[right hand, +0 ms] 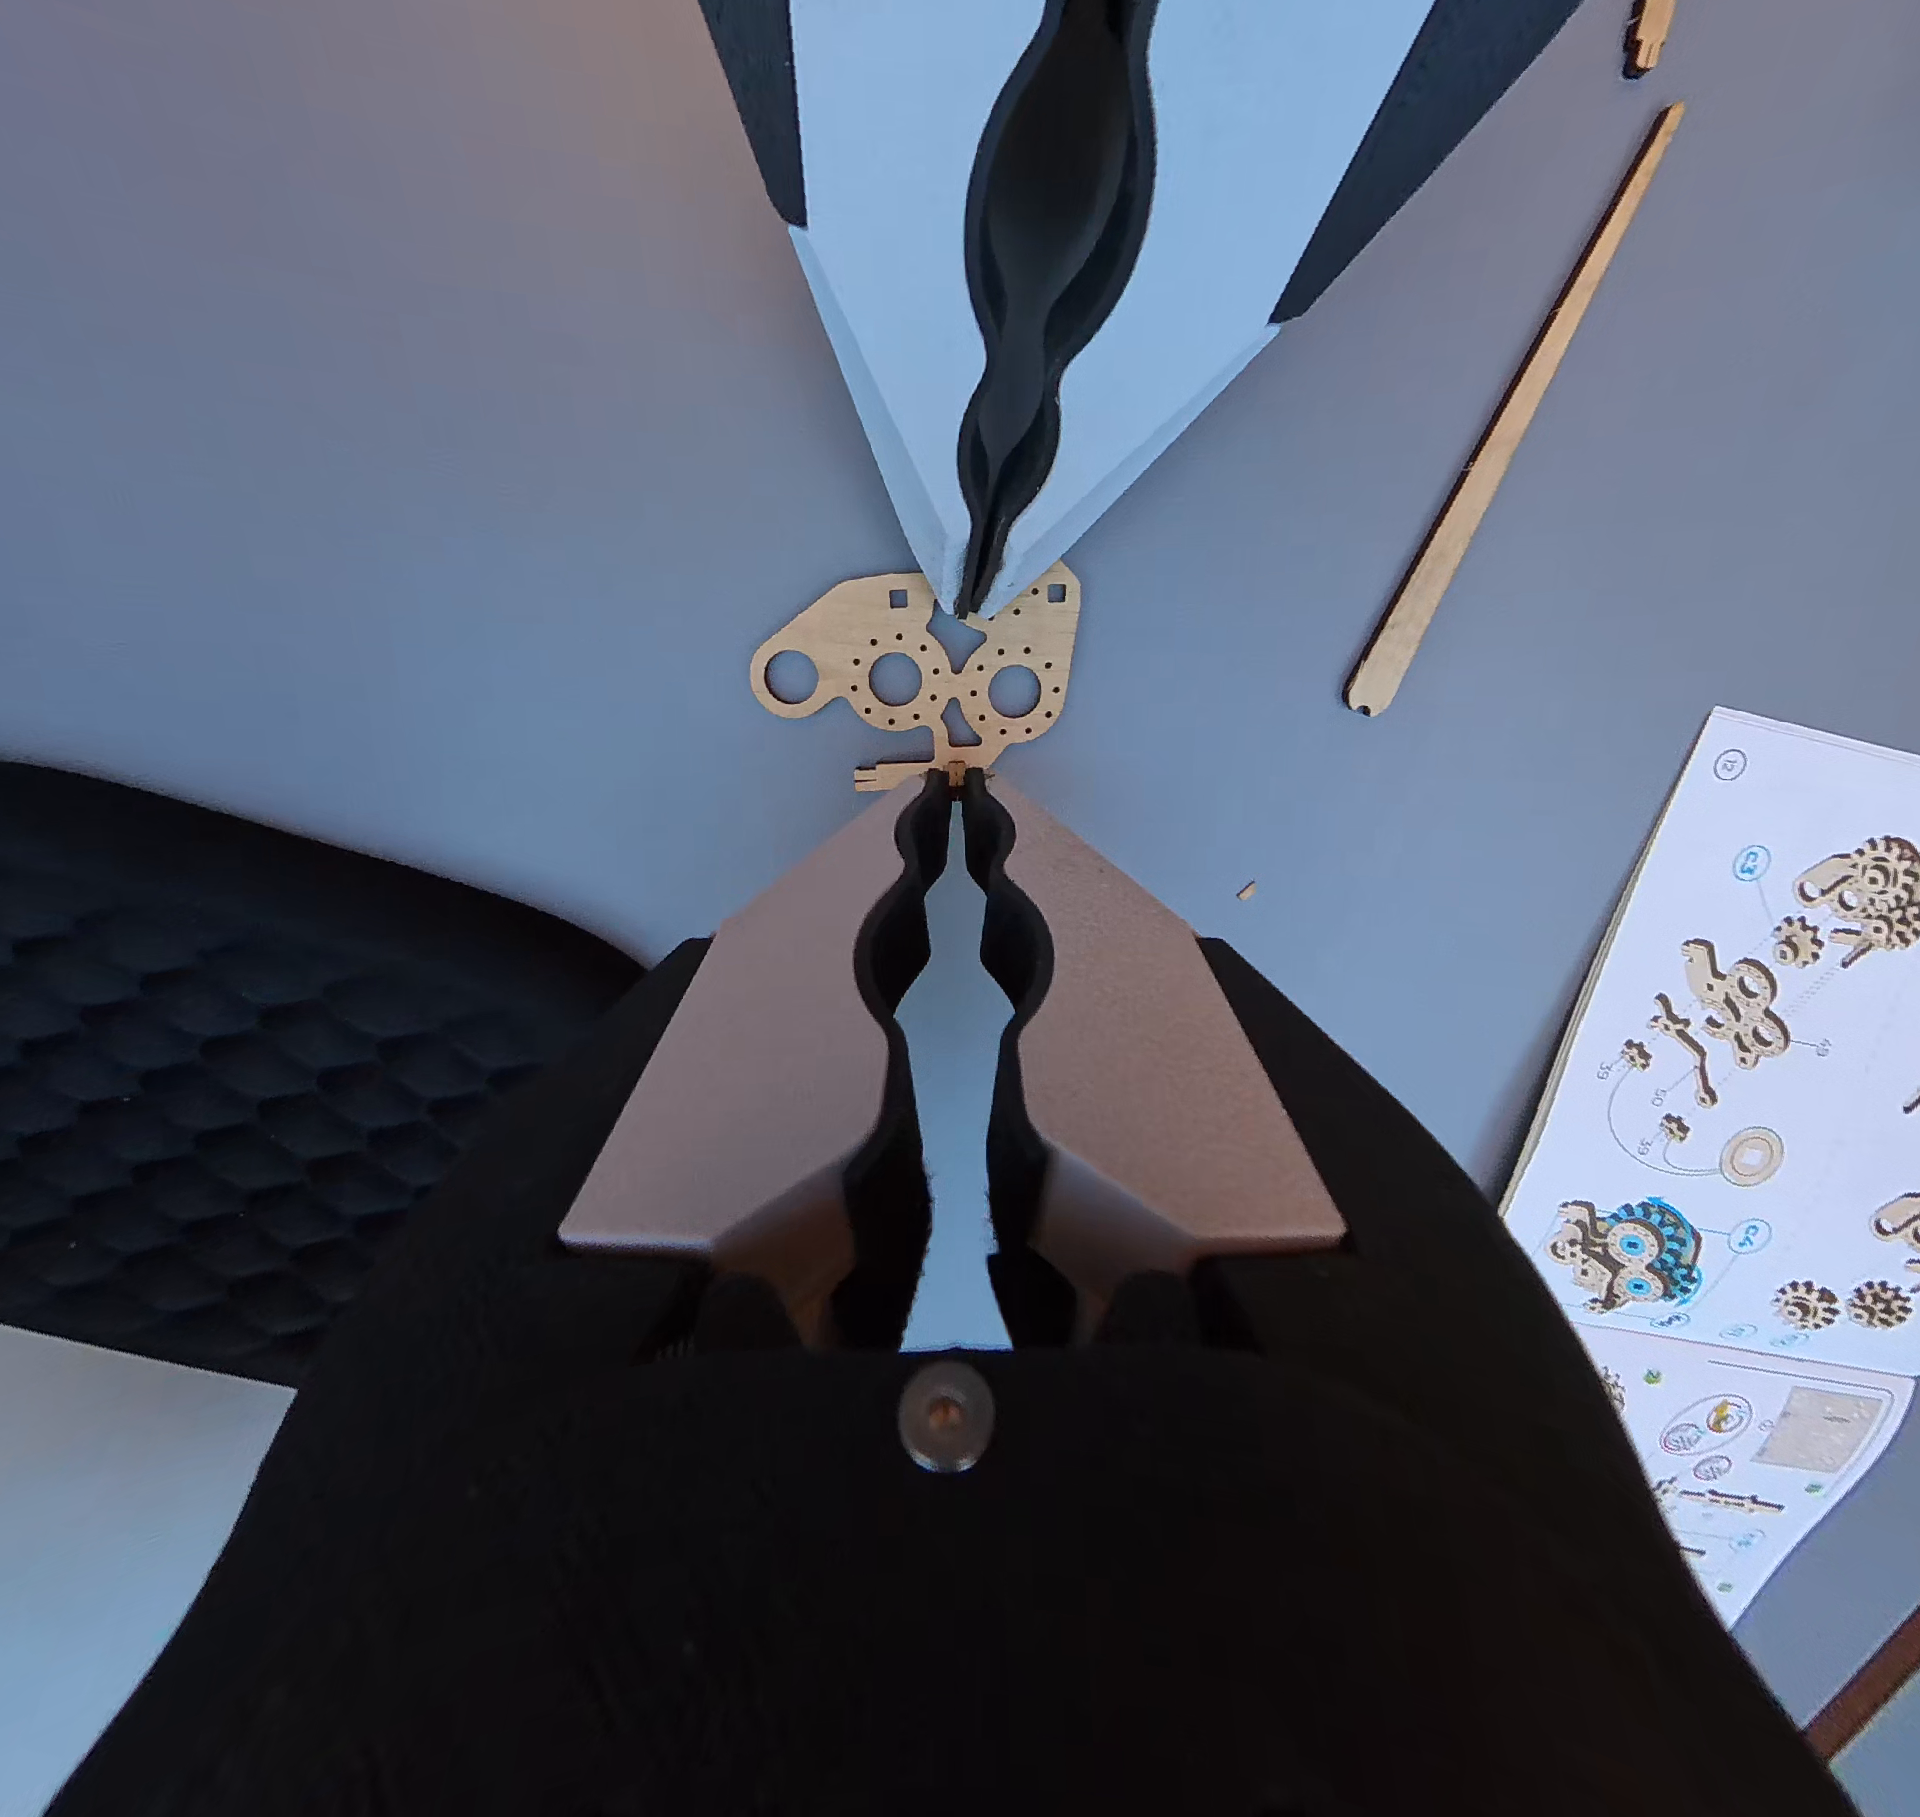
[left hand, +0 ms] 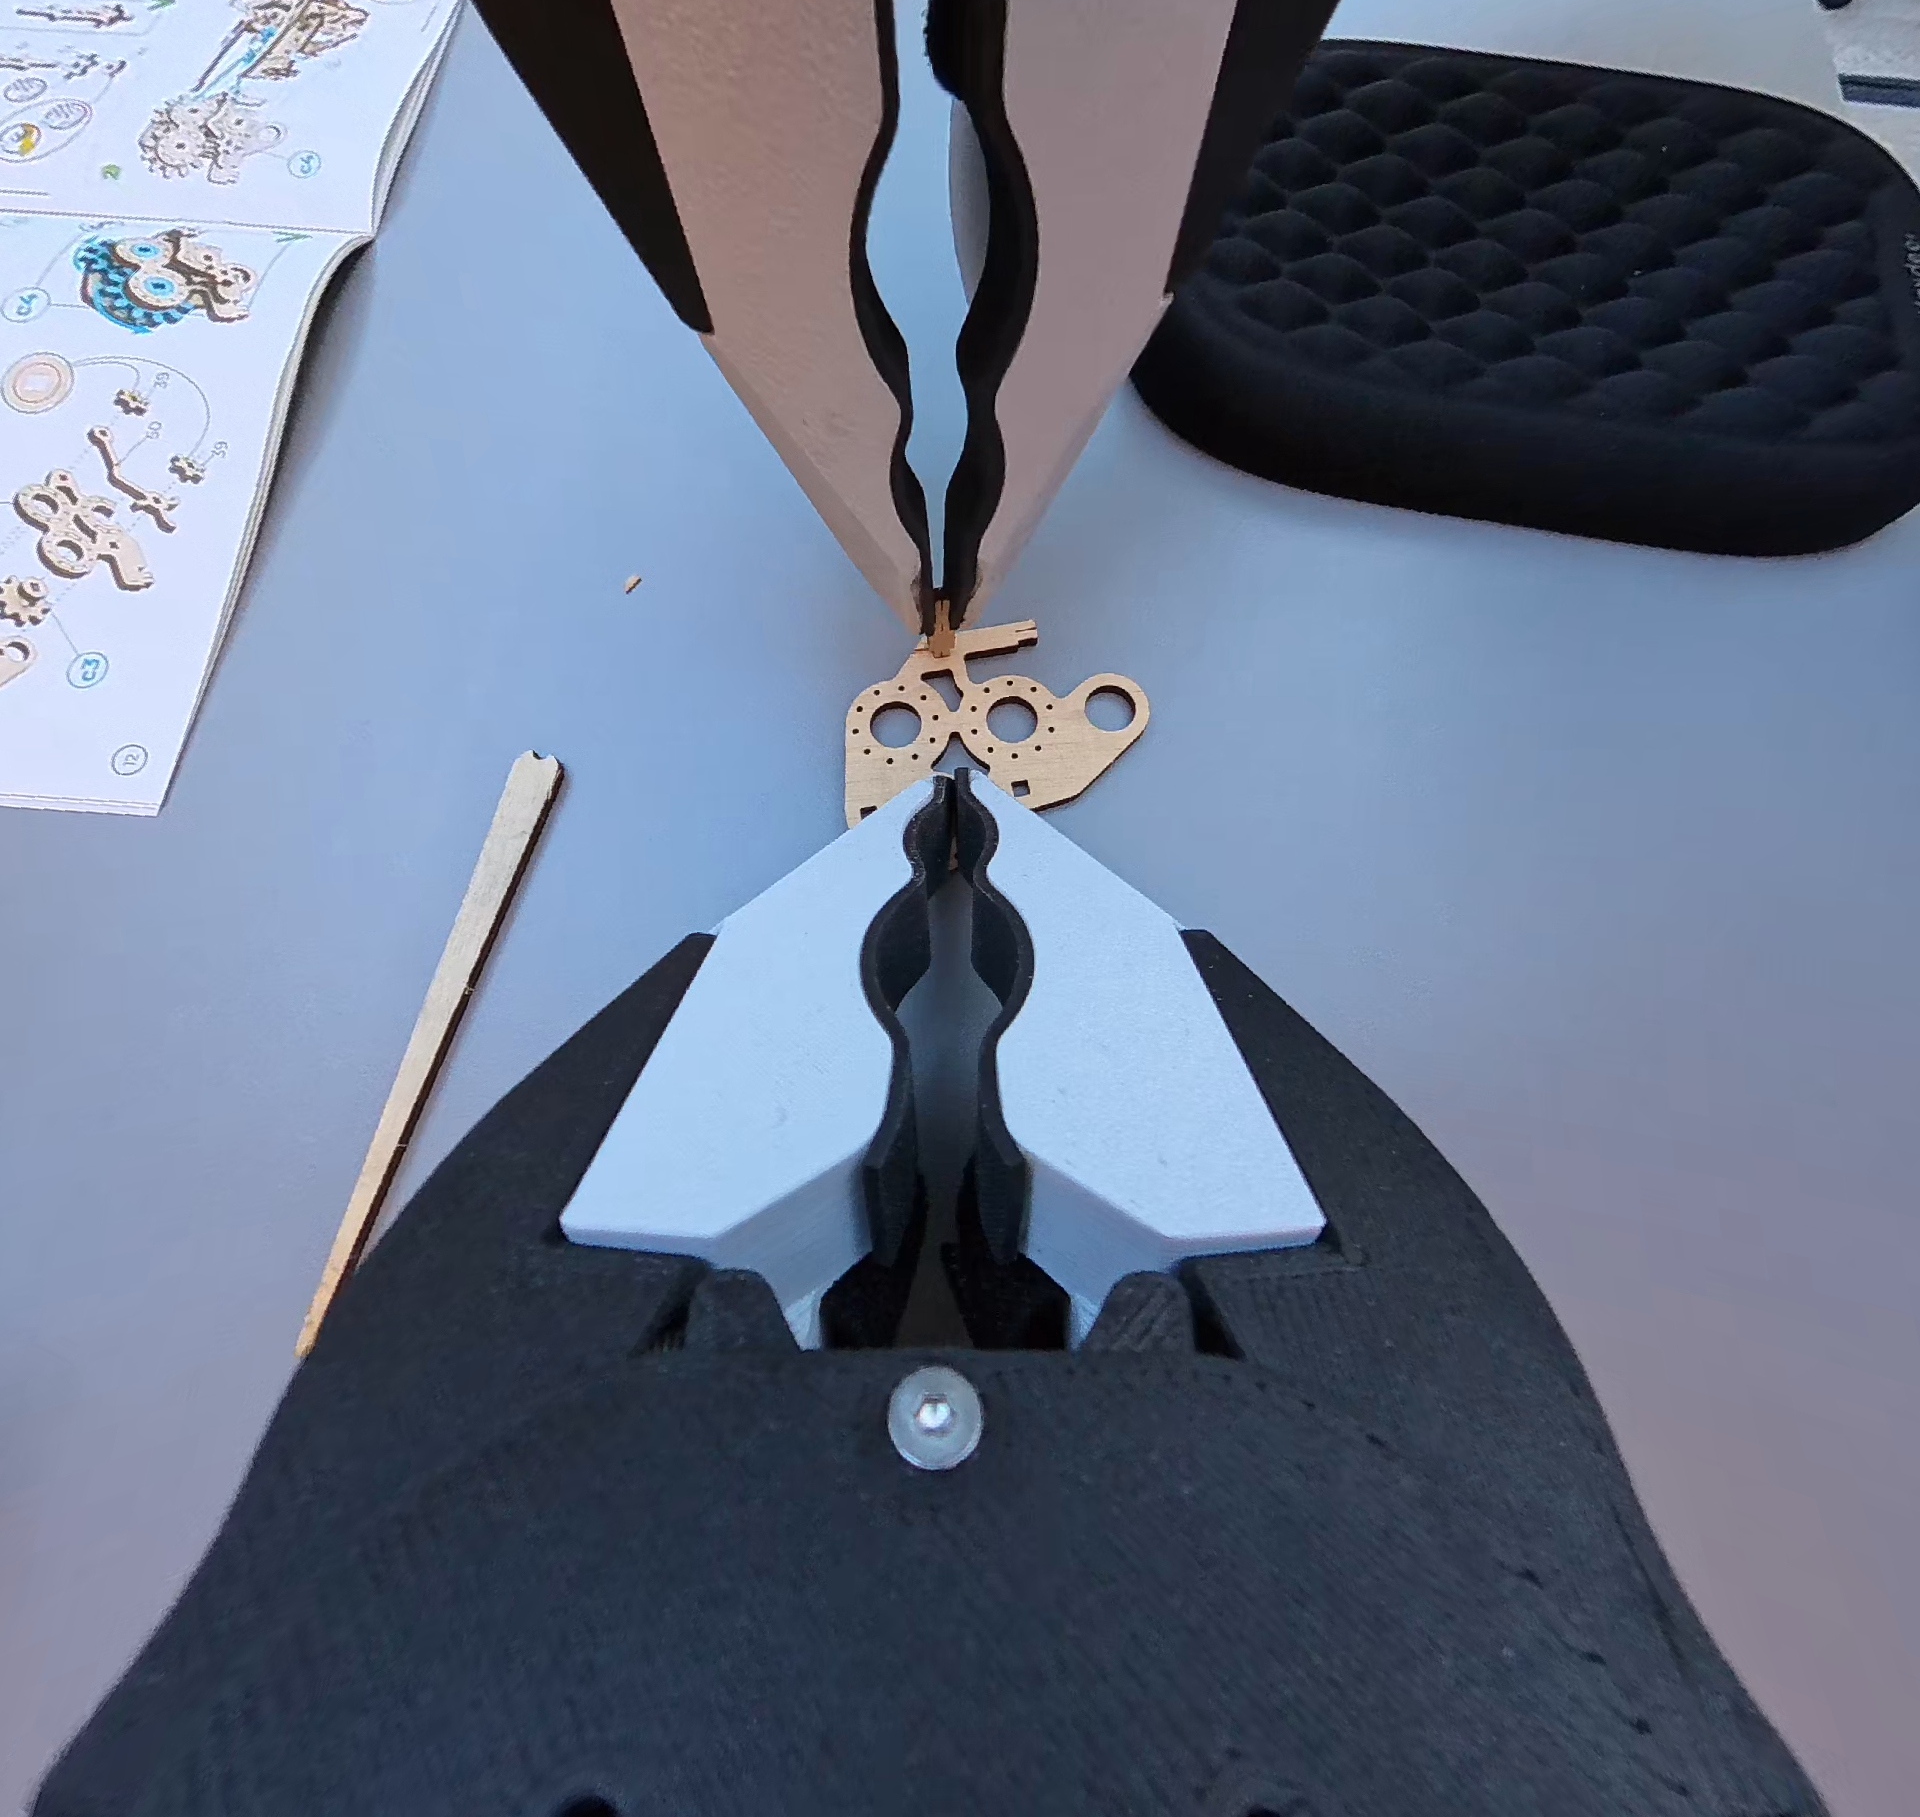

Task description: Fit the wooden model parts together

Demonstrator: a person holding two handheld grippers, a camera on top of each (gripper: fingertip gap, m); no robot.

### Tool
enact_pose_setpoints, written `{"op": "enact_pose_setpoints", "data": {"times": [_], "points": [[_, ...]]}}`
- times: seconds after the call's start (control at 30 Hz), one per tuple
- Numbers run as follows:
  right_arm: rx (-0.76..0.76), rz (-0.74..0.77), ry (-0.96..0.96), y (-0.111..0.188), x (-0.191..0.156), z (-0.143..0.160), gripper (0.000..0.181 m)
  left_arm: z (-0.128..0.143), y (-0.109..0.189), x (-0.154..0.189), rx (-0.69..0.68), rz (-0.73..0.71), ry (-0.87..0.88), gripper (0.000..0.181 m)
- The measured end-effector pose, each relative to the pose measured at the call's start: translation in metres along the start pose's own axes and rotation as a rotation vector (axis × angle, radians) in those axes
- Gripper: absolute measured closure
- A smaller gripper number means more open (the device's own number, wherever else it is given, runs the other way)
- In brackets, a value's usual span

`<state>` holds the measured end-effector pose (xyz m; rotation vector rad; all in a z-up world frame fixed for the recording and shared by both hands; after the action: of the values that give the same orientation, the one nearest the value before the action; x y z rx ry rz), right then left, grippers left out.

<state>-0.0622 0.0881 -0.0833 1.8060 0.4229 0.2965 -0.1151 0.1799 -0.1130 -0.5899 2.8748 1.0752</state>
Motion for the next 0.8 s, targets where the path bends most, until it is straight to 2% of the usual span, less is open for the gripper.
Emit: {"op": "enact_pose_setpoints", "data": {"times": [0.4,0.53,0.63,0.73,0.8], "points": [[-0.048,0.031,0.042,-0.001,-0.001,-0.005,0.178,0.0,0.0,0.0,0.0,0.001,0.001,0.181],[-0.046,0.008,0.037,-0.002,0.001,-0.001,0.179,0.0,0.0,0.0,0.0,0.0,0.0,0.181],[-0.085,0.047,0.091,-0.008,-0.001,0.005,0.18,0.0,0.0,0.0,0.0,0.0,-0.003,0.181],[-0.052,0.05,0.054,-0.004,-0.001,0.006,0.179,0.001,0.001,0.0,0.002,0.009,0.003,0.181],[0.045,0.049,-0.007,0.01,0.004,0.002,0.18,0.001,0.001,0.0,0.003,0.014,0.009,0.181]]}}
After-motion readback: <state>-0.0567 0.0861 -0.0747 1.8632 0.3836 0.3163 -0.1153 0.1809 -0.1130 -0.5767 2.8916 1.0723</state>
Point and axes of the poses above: each gripper's, where its closed fingertips meet, y back along the fingers, z out of its underside, x = y × z across the jaws, the point moved 8 cm from there along y, back along the fingers, and after that the axes turned 11 degrees about -y, right-handed, at the moved point
